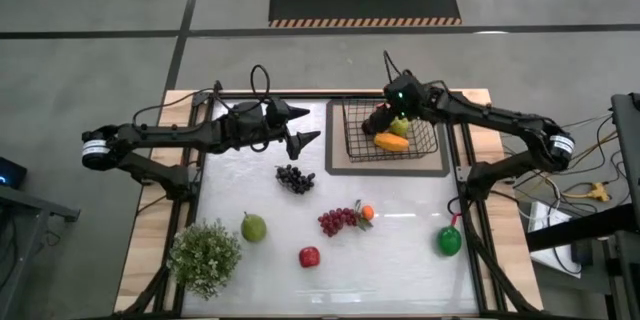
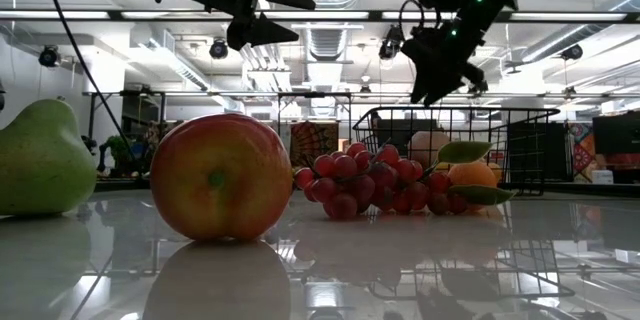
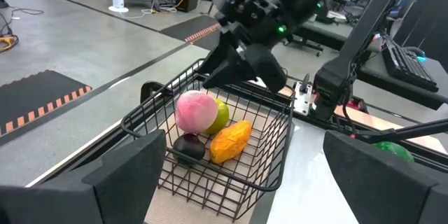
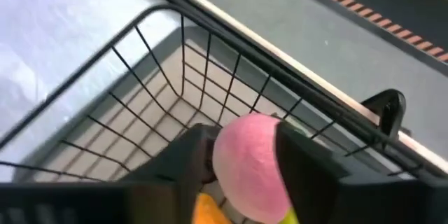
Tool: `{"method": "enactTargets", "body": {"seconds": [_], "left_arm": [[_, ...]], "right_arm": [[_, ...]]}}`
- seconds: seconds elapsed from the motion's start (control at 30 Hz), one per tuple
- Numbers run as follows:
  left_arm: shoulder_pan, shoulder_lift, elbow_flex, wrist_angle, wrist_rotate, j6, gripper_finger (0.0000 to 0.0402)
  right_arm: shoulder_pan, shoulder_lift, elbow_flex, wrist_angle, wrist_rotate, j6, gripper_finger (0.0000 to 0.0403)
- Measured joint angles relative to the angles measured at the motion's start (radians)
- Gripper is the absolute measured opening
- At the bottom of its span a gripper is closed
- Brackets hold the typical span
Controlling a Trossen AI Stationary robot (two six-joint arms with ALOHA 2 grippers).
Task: Build produce basket
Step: Put the peach into the black basket
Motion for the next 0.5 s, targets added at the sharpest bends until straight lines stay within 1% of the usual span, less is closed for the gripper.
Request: {"method": "enactTargets", "body": {"seconds": [0.13, 0.23, 0.4, 0.5], "left_arm": [[0.0, 0.0, 0.0, 0.0, 0.0, 0.0, 0.0369], [0.0, 0.0, 0.0, 0.0, 0.0, 0.0, 0.0369], [0.0, 0.0, 0.0, -0.001, 0.0, 0.0, 0.0369], [0.0, 0.0, 0.0, -0.001, 0.0, 0.0, 0.0369]], "right_arm": [[-0.032, 0.049, 0.036, -0.053, -0.016, -0.076, 0.0073], [-0.045, 0.079, 0.054, -0.101, -0.017, -0.115, 0.0021], [-0.055, 0.127, 0.06, -0.125, -0.059, -0.135, 0.0013], [-0.055, 0.152, 0.059, -0.14, -0.062, -0.141, 0.0013]]}}
